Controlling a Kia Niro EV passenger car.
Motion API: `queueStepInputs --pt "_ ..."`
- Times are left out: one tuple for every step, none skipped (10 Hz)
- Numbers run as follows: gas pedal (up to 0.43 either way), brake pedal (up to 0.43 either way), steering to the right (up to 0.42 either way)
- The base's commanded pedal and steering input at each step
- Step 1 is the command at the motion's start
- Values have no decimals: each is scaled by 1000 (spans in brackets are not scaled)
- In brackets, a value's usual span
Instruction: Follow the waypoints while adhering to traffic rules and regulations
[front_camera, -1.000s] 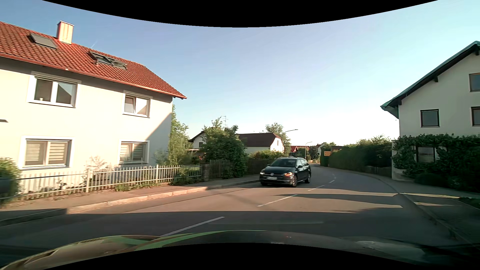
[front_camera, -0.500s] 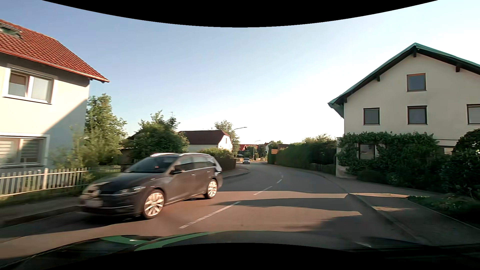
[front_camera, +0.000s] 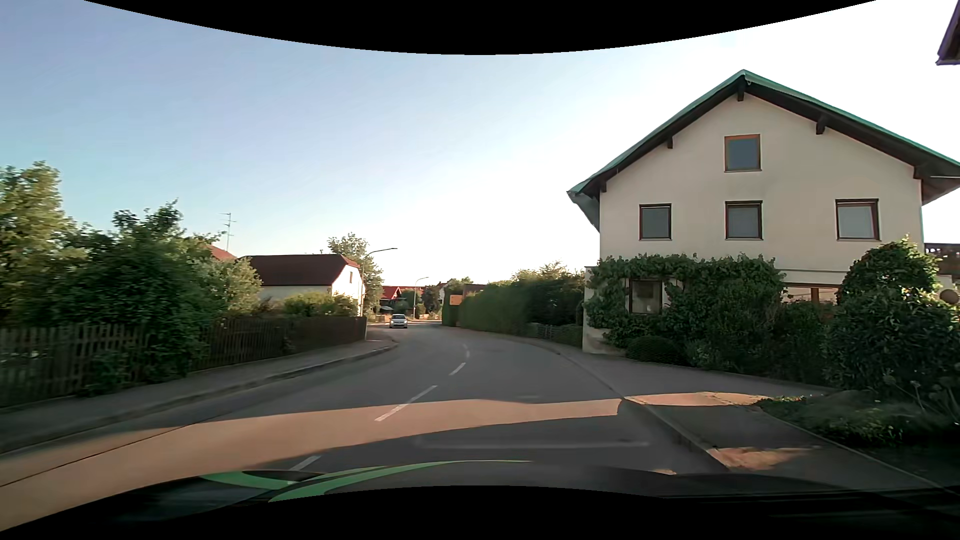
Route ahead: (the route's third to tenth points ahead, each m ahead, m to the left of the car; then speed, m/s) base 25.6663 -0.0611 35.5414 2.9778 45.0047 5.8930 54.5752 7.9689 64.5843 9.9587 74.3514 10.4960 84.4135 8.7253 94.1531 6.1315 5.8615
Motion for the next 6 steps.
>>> queueStepInputs --pt "409 0 126" --pt "409 0 83" --pt "409 0 53" --pt "409 0 33" --pt "409 0 17" --pt "409 0 7"
